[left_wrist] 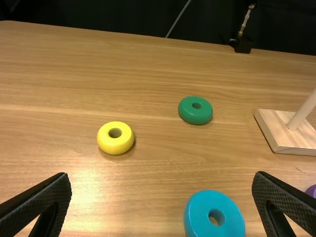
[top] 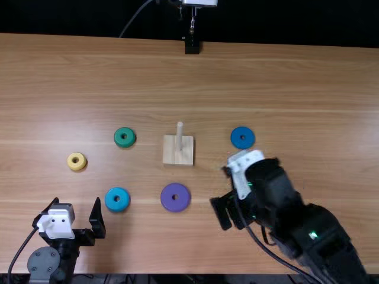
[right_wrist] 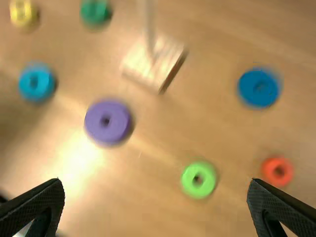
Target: Build the Hanoi tower: stack the rings onto the peg from bottom to top in this color order: purple, dark blue, light blue, dark green, light green, yellow, orange.
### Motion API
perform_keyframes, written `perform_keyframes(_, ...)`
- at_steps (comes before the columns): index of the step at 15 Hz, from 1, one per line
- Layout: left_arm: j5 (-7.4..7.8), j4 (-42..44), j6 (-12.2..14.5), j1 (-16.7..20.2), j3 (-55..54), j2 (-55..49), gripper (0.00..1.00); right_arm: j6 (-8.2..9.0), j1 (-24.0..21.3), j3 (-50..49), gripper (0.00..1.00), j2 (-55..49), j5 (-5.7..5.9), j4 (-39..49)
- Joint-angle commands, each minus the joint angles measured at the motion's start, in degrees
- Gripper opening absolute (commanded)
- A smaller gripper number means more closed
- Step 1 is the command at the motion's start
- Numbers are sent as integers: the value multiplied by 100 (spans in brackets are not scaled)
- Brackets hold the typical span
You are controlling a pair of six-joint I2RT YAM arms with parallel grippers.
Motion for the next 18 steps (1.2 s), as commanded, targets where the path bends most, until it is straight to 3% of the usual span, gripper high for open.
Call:
perform_keyframes(1,-25,-453,25,29,-591,-99,100,1,245,215,100,311,-19,-249)
perform_keyframes(3,-25,-453,25,29,-591,-99,100,22,360,215,100,777,-72,-281)
perform_keyframes(5,-25,-453,25,29,-591,-99,100,96,404,215,100,1304,-283,-260)
perform_keyframes(6,-25,-453,25,29,-591,-99,100,275,404,233,100,1533,-304,-239)
perform_keyframes(7,-25,-453,25,29,-591,-99,100,560,439,268,100,1761,-304,-218)
perform_keyframes(10,-25,-453,36,29,-591,-99,100,1055,702,330,100,2280,-304,415)
perform_keyframes(12,-25,-453,25,29,-591,-99,100,1519,834,330,100,2447,-304,710)
perform_keyframes(13,-25,-453,25,29,-591,-99,100,1593,878,330,100,2579,-304,805)
perform_keyframes(18,-25,-453,25,29,-591,-99,100,1593,1063,338,100,3220,-304,890)
